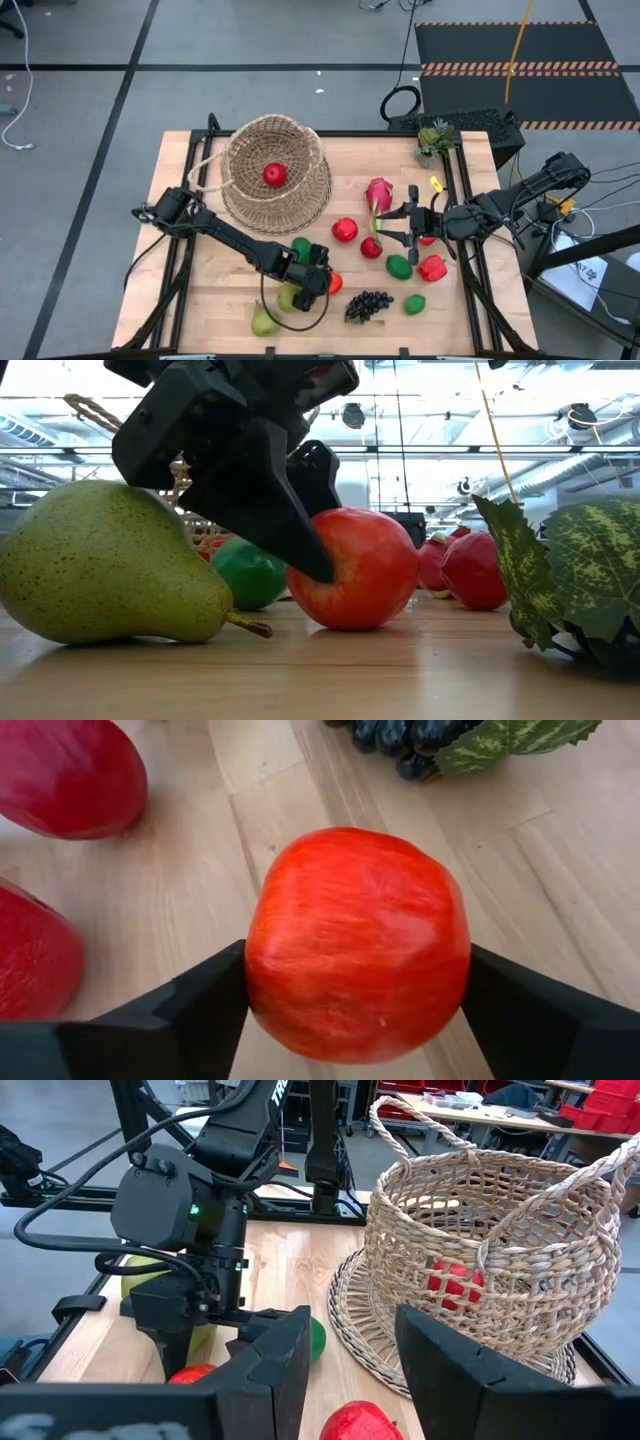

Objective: Build produce basket
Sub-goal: Put the apple into the basket

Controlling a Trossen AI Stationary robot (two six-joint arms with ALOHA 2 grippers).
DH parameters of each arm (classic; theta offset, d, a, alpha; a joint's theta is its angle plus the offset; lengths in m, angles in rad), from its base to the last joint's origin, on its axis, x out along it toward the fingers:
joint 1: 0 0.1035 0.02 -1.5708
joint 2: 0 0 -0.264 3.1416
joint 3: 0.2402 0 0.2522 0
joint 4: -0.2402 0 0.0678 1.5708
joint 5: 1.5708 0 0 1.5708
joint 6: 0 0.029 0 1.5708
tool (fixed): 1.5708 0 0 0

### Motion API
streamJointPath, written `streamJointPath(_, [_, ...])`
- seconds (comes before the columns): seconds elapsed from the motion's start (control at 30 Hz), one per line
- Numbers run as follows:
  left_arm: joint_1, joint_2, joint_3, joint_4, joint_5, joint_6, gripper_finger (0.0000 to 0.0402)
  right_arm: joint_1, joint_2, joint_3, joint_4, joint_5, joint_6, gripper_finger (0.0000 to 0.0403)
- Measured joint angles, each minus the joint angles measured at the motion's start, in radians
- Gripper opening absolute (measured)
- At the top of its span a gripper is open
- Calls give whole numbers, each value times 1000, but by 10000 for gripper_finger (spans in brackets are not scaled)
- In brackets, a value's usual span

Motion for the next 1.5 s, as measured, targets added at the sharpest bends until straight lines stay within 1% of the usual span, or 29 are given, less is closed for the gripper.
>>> streamJointPath(0.1, [-1, -17, 0, -11, 3, -1, 315, 0, 0, 0, 0, 0, 0, 144])
streamJointPath(0.23, [-13, -66, 0, -15, 1, 4, 343, 0, 0, 0, 0, 0, -7, 144])
streamJointPath(0.33, [-26, -115, 0, -25, -9, 43, 352, 0, 0, 0, 0, 0, -8, 144])
streamJointPath(0.4, [-32, -158, 0, -35, -34, 85, 352, 0, 0, 0, 0, 0, -8, 144])
streamJointPath(0.57, [-35, -285, 0, -61, -129, 150, 332, 0, 0, 0, 0, 0, -8, 144])
streamJointPath(0.63, [-35, -327, 0, -89, -137, 133, 318, 0, 0, 0, 0, 0, -8, 144])
streamJointPath(0.73, [-35, -358, 0, -111, -142, 62, 295, 0, 0, 0, 0, 0, -7, 144])
streamJointPath(0.87, [-49, -352, 0, -163, -129, 23, 274, 0, 0, 0, -1, 0, 5, 144])
streamJointPath(0.93, [-60, -331, 0, -148, -109, -5, 272, 0, 0, 0, -1, 0, 10, 144])
streamJointPath(1.03, [-93, -296, 0, -123, -107, -32, 278, 0, 0, 0, -1, 0, 11, 144])
streamJointPath(1.13, [-132, -260, 0, -93, -108, -43, 295, 0, 0, 0, -1, 0, 11, 144])
streamJointPath(1.23, [-157, -215, 0, -41, -124, -101, 316, 0, 0, 0, -1, 0, 11, 144])
streamJointPath(1.37, [-178, -151, 0, 26, -144, -175, 351, 0, 0, 0, -1, 0, 11, 144])
streamJointPath(1.5, [-198, -90, 0, 47, -143, -233, 389, 0, 0, 0, 0, 0, 21, 144])
